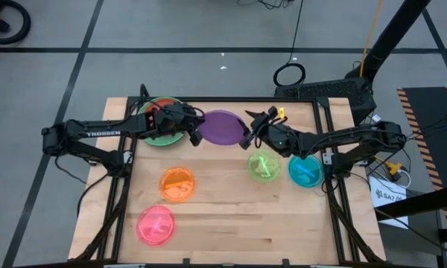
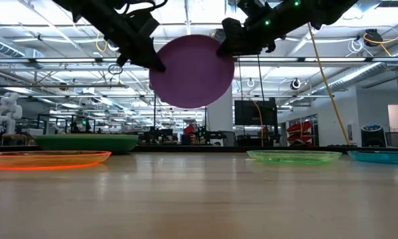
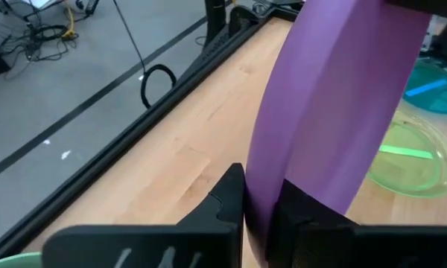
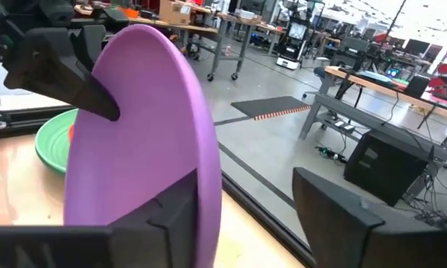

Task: Stack plastic plates
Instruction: Stack the violet plate on top of the orange plate

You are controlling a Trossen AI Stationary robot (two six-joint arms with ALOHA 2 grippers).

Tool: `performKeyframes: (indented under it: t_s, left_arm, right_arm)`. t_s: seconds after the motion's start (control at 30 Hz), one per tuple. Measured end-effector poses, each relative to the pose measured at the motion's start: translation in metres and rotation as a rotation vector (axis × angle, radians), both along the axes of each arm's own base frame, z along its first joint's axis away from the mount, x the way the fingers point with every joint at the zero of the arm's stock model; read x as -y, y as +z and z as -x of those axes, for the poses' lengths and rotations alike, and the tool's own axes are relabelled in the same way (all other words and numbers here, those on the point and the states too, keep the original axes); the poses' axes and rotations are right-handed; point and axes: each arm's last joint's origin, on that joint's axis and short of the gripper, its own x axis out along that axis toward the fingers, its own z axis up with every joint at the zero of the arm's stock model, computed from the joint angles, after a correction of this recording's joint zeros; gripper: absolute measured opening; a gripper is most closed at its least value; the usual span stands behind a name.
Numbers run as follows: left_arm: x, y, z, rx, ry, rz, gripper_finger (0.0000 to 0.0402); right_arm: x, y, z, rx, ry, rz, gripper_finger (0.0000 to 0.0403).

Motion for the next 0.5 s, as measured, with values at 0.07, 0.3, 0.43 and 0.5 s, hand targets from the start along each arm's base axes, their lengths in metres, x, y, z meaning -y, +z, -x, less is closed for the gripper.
performKeyframes:
  t_s: [0.07,0.3,0.43,0.5]
  left_arm:
    - [-0.005,0.0,0.002,-0.002,0.022,0.0,0.0022]
    - [-0.03,0.015,0.017,-0.138,0.103,-0.011,0.0022]
    - [-0.05,0.034,0.035,-0.266,0.159,-0.007,0.0022]
    - [-0.06,0.046,0.047,-0.325,0.19,-0.009,0.0022]
  right_arm:
    - [0.0,0.002,0.001,0.016,-0.002,-0.006,0.0205]
    - [-0.001,0.01,0.008,0.05,-0.008,-0.041,0.0206]
    - [-0.001,0.01,0.012,0.04,-0.013,-0.066,0.0206]
    - [0.0,0.009,0.012,0.043,-0.016,-0.074,0.0206]
